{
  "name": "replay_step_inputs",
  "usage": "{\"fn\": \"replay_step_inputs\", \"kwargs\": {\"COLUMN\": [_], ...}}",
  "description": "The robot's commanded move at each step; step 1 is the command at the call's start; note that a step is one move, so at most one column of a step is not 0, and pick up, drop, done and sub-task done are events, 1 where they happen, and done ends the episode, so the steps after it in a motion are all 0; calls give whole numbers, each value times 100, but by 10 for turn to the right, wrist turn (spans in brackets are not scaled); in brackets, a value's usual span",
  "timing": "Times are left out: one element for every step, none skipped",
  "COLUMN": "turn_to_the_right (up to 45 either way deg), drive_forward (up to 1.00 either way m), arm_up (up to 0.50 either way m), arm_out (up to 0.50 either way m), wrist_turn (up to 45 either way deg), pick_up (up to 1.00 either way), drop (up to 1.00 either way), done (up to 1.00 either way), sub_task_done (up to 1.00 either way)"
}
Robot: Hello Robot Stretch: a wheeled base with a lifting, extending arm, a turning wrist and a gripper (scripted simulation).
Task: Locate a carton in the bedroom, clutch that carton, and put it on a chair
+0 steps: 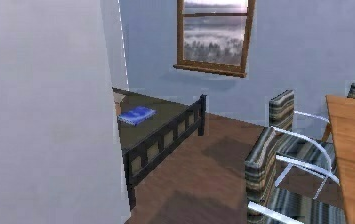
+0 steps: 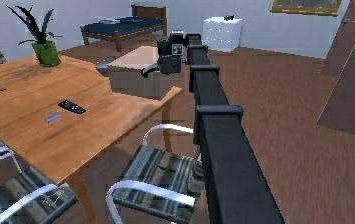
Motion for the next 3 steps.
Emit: {"fn": "replay_step_inputs", "kwargs": {"turn_to_the_right": [0,0,0], "drive_forward": [0,0,0], "arm_up": [-50,0,0], "arm_out": [0,0,-10], "wrist_turn": [0,0,0], "pick_up": [0,0,0], "drop": [0,100,0], "done": [0,0,0], "sub_task_done": [0,0,0]}}
